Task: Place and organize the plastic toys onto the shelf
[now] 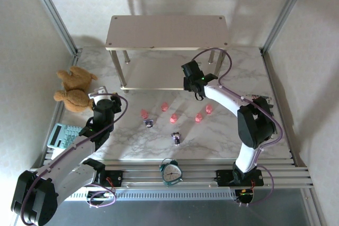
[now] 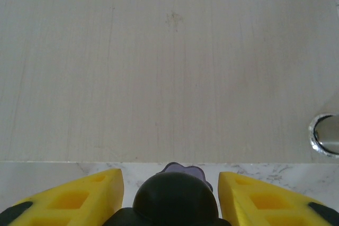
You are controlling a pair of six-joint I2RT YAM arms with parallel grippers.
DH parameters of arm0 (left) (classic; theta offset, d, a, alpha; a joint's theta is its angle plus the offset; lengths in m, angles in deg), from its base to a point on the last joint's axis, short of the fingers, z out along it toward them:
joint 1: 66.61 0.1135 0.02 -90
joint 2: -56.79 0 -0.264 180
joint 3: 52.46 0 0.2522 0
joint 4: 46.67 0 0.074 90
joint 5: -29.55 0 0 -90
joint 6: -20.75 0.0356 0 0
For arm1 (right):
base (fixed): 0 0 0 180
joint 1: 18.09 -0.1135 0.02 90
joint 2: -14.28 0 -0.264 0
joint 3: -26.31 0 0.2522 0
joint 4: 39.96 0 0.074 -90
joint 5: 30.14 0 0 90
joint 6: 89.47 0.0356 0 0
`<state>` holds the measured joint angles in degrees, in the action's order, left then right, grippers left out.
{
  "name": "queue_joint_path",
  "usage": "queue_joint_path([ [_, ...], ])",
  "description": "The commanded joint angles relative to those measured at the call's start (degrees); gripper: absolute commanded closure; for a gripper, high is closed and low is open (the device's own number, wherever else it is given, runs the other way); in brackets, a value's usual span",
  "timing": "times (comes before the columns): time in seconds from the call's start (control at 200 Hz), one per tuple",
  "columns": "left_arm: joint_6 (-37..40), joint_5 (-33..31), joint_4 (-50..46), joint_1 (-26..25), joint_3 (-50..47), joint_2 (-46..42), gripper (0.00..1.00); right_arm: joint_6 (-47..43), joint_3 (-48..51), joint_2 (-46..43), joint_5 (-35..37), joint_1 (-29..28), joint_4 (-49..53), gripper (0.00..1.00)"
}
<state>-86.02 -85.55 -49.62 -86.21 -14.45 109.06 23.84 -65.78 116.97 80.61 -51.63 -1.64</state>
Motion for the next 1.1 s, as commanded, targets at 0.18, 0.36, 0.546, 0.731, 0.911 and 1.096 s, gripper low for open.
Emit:
queue_joint_path([
  [0.18, 0.7, -0.32, -0.7, 0.79, 1.41, 0.11, 0.41, -1.07, -4.5, 3.56, -2.11, 1.29, -2.66, 0.62],
  [0.36, 0.76, -0.39, -0.88, 0.87, 1.5, -0.03, 0.41, -1.76, -5.43, 5.23, -2.21, 1.81, -3.82, 0.62],
  [0.546, 0.69, -0.35, -1.05, 0.87, 1.59, 0.19, 0.41, -2.42, -7.31, 7.21, -3.31, 2.2, -3.77, 0.61],
  [0.731, 0.69, -0.56, -1.33, 0.87, 1.59, -0.01, 0.41, -2.96, -8.36, 8.62, -4.18, 2.43, -3.8, 0.61],
  [0.911, 0.78, -0.7, -1.44, 0.87, 1.59, 0.02, 0.41, -3.16, -8.47, 9.41, -4.45, 2.75, -4.14, 0.6],
  [1.096, 0.8, -0.65, -1.58, 0.88, 1.5, -0.11, 0.41, -3.16, -8.85, 10.13, -4.64, 3.02, -4.16, 0.6],
])
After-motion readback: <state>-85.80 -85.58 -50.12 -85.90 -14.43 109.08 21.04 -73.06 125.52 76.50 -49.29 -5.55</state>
